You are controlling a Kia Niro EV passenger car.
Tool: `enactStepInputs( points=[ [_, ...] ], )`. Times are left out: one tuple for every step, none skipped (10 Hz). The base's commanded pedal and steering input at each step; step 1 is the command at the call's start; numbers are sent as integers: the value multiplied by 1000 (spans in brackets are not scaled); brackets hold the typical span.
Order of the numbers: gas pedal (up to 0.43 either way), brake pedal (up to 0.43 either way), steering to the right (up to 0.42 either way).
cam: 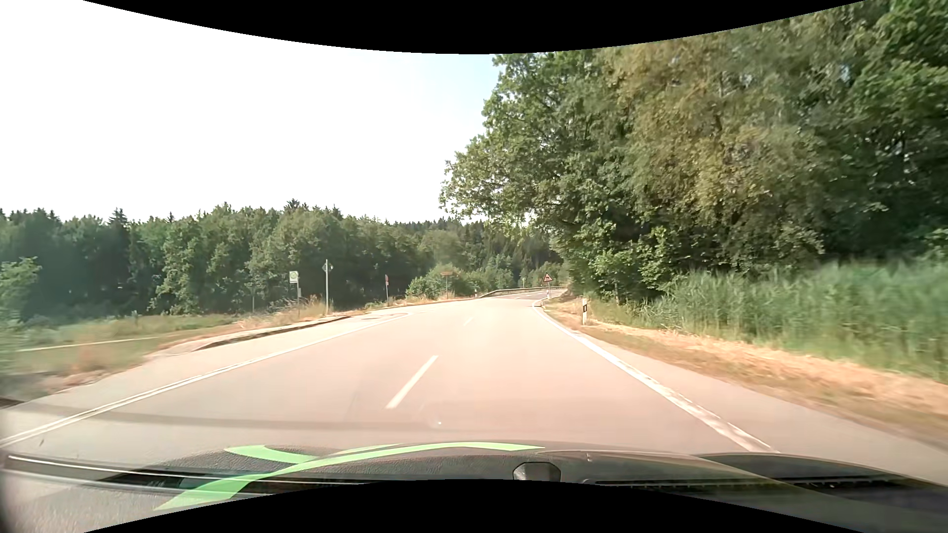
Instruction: Follow the waypoints while adhering to traffic rules and regulations
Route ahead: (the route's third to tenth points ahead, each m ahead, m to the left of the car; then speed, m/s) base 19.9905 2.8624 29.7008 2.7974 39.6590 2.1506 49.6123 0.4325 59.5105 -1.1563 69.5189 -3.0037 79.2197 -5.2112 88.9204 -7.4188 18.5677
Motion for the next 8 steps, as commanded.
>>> enactStepInputs(
  points=[
    [59, 0, 5],
    [67, 0, 5],
    [87, 0, 6],
    [118, 0, 8],
    [138, 0, 9],
    [157, 0, 9],
    [197, 0, 9],
    [197, 0, 9]
  ],
)
